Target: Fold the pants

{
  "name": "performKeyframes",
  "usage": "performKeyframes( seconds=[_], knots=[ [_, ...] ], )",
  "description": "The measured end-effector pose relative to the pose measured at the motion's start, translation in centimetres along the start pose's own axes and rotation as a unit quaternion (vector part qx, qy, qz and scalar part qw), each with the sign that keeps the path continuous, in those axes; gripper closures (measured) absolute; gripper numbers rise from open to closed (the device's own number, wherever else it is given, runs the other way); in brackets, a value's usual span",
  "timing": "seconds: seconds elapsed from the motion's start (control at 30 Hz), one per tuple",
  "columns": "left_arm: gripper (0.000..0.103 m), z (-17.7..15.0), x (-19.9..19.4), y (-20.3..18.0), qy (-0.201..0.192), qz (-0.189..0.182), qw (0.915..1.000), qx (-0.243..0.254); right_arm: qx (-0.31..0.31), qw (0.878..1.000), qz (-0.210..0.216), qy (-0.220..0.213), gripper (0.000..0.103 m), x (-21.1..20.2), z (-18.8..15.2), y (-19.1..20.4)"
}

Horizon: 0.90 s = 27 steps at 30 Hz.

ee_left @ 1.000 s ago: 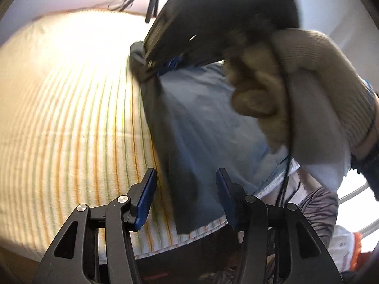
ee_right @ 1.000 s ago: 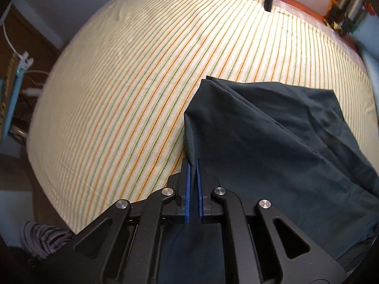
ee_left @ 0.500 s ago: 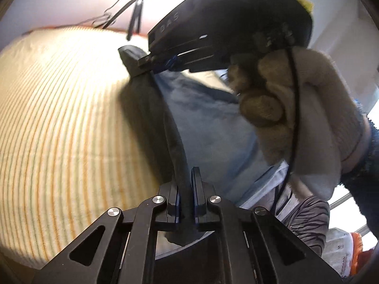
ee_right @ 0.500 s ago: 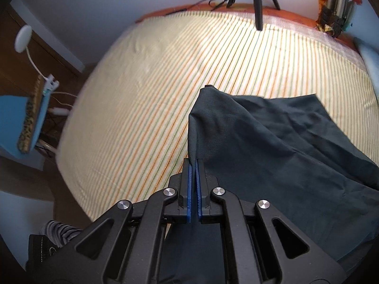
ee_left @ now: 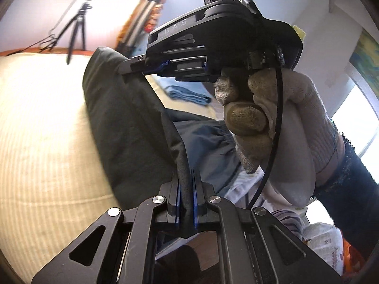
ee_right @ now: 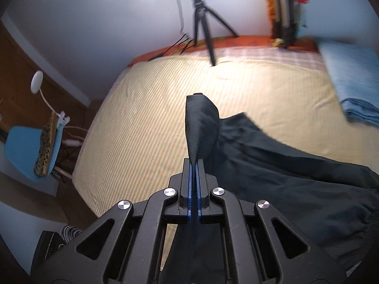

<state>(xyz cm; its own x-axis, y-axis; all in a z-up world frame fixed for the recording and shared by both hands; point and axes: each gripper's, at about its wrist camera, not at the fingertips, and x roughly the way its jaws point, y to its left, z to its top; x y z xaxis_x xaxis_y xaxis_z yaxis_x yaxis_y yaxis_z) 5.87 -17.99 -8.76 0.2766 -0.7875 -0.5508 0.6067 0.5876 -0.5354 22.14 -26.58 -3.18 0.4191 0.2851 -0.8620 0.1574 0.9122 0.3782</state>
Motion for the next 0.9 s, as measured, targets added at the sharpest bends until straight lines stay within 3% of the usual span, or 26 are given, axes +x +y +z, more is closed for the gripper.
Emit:
performKeyframes(
  seconds=[0.43,0.9],
  knots=[
    [0.098,3.2,7.3,-3.3,0.032,-0.064,0.9970,0.030,0.034,0.998,-0.039,-0.047,0.100,-6.5,-1.1,-8.0],
    [0.098,5.6,16.6,-7.3,0.080,-0.116,0.9888,0.050,0.079,0.990,-0.104,-0.051,0.100,-10.2,-3.4,-17.6]
  ],
)
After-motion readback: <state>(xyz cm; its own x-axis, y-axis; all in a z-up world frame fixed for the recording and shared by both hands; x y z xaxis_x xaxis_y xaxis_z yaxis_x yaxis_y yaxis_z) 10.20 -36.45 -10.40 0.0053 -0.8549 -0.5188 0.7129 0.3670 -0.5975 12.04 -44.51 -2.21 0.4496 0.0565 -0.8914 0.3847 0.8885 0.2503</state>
